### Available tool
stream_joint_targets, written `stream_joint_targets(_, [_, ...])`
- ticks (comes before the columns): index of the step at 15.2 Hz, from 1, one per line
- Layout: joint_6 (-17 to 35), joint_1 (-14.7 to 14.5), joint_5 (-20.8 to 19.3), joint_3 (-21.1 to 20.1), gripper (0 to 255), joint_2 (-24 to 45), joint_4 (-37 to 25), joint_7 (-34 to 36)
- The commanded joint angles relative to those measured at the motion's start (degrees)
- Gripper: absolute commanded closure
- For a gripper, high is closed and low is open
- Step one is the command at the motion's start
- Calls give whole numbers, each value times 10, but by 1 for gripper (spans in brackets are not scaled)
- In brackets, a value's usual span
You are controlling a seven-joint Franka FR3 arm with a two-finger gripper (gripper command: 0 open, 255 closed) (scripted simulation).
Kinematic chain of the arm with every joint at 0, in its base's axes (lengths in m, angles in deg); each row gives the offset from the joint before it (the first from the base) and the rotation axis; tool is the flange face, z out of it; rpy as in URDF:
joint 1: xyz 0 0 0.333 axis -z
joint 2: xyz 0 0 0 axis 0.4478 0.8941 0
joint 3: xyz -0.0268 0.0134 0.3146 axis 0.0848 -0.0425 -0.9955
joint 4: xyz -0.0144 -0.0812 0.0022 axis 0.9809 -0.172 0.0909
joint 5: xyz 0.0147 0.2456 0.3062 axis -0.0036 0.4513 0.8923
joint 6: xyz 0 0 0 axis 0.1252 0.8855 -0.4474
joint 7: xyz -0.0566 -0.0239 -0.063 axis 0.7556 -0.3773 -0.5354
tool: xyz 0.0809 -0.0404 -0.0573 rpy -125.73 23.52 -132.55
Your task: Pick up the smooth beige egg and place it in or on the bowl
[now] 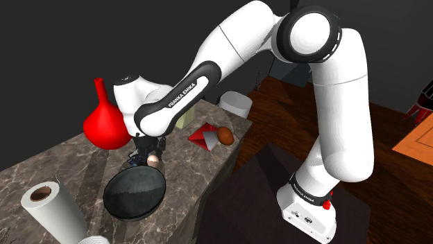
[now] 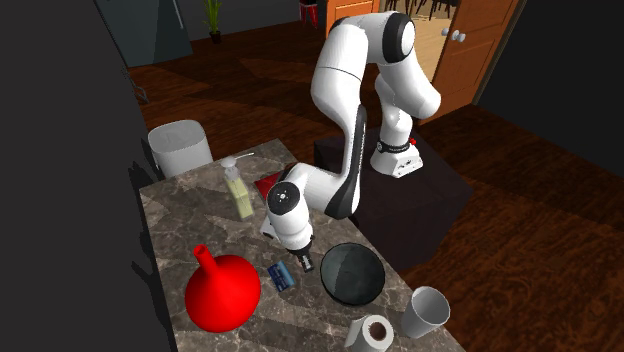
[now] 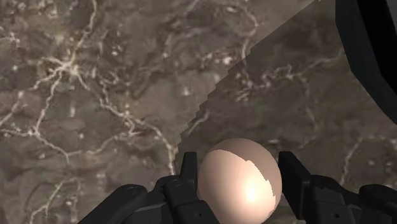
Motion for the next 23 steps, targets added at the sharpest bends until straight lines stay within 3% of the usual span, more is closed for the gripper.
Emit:
stream_joint_targets(1, [0, 0, 0, 0, 255, 0, 0, 0])
stream_joint_targets(7, [0, 0, 0, 0, 255, 0, 0, 0])
stream_joint_targets(23, [-88, 19, 42, -27, 255, -84, -10, -26])
